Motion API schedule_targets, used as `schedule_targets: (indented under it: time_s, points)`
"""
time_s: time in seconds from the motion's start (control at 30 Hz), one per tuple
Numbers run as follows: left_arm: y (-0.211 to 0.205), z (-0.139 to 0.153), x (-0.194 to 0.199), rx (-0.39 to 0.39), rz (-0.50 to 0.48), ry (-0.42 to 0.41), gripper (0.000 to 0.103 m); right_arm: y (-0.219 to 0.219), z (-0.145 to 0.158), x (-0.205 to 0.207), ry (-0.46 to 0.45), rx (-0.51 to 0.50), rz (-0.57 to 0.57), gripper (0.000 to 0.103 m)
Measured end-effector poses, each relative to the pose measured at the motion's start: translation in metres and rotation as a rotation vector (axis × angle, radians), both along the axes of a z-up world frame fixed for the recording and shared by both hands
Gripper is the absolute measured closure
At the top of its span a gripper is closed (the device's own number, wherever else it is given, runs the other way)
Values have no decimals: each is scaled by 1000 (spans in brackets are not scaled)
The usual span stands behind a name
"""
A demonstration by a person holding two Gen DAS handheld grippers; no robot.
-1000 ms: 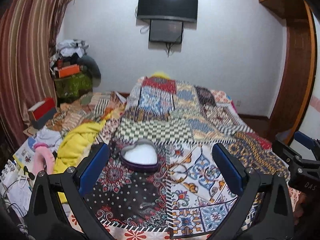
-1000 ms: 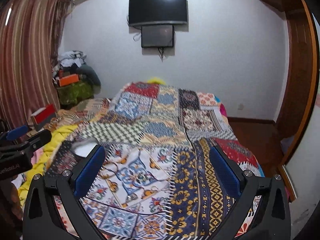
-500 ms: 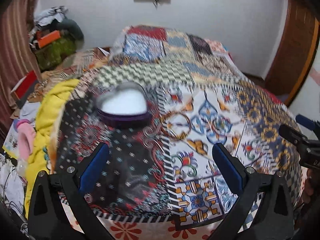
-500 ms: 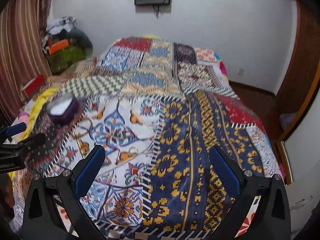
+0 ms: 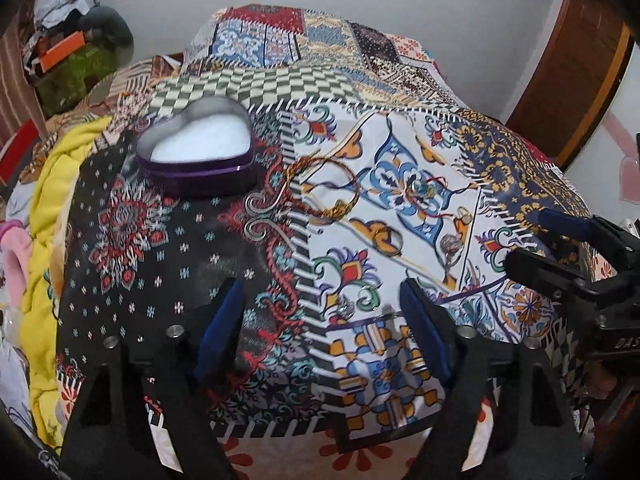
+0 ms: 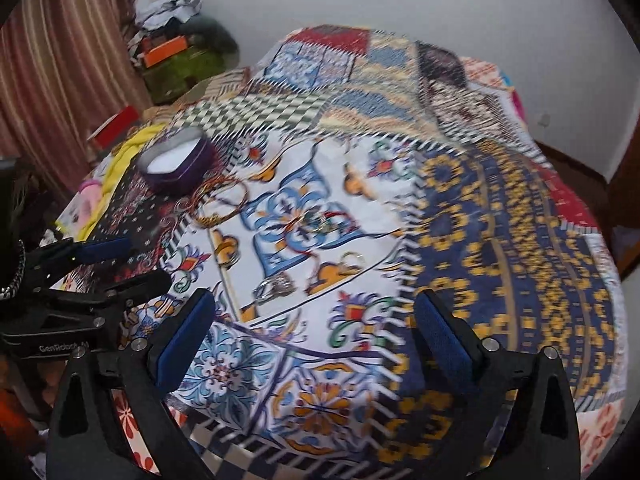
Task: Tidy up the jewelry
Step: 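Move the right tool down toward the silver ring on the quilt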
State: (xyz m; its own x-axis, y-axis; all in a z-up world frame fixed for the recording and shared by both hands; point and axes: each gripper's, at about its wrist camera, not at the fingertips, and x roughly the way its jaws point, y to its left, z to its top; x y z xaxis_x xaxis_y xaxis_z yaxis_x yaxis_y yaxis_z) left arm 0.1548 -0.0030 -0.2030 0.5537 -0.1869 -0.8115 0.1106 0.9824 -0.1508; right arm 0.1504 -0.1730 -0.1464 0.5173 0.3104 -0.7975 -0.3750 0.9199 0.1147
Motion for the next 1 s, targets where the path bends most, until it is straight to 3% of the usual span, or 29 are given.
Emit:
schedule_targets:
  time_s: [0.33,0.5,0.77,0.9,1.0]
  points:
    - [-5,-6,-3,-20,-67,14,67,15,-17,12,119,55,56,36]
    - [-9,-8,-5,-13,-89,10,69,20,-26,17,156,58,55,46]
    - [-8,-12,-2,-18,-84,12,92,30,-32,23,164,57,53,61]
    - [-7,-12,-1,-22,-77,11,94,30,-33,25,151,42,41,78]
    - [-7,-10,-2,-20,-75,7,94,28,-33,25,150,50,36,79]
